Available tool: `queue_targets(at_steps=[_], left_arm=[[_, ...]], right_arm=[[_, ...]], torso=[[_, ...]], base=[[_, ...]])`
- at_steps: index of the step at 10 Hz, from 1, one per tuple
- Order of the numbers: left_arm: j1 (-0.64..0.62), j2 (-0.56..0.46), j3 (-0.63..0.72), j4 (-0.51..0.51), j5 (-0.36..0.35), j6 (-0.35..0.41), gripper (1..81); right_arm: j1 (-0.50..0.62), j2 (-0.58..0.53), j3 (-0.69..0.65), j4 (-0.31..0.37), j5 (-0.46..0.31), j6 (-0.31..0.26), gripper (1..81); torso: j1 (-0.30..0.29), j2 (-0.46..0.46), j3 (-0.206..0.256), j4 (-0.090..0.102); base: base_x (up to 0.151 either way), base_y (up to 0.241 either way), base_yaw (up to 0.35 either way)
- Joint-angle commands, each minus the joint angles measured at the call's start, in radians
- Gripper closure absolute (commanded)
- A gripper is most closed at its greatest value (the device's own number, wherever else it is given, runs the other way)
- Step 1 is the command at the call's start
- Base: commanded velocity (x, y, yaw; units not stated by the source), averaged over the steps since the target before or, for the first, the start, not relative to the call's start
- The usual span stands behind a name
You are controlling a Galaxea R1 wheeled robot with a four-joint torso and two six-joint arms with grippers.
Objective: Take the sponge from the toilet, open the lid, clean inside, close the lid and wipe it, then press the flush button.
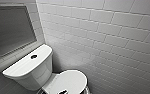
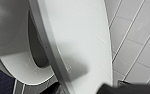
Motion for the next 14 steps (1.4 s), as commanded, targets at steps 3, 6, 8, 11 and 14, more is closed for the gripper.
queue_targets(at_steps=[3, 6, 8, 11, 14], left_arm=[[-0.155, -0.059, 0.055, 0.091, -0.082, -0.086, 1.0], [-0.175, -0.109, 0.099, 0.091, -0.112, -0.132, 1.0], [-0.181, -0.151, 0.146, 0.091, -0.131, -0.141, 1.0], [-0.184, -0.186, 0.192, 0.089, -0.147, -0.143, 1.0], [-0.184, -0.231, 0.219, 0.085, -0.165, -0.152, 1.0]], right_arm=[[0.020, 0.002, 0.011, -0.001, -0.052, -0.001, 81.1], [0.022, 0.004, 0.012, -0.001, -0.052, -0.001, 81.1], [0.020, 0.005, 0.012, -0.001, -0.052, -0.001, 81.1], [0.019, 0.005, 0.012, -0.002, -0.052, -0.001, 81.1], [0.019, 0.007, 0.014, -0.002, -0.052, -0.001, 81.1]], torso=[[0.000, 0.000, 0.000, 0.000], [0.000, 0.000, 0.000, 0.000], [0.000, 0.000, 0.000, 0.000], [0.000, 0.000, 0.000, 0.000], [0.000, 0.000, 0.000, 0.000]], base=[[0.000, 0.000, 0.000], [0.000, 0.000, 0.000], [0.000, 0.000, 0.000], [0.000, 0.000, 0.000], [0.000, 0.000, 0.000]])
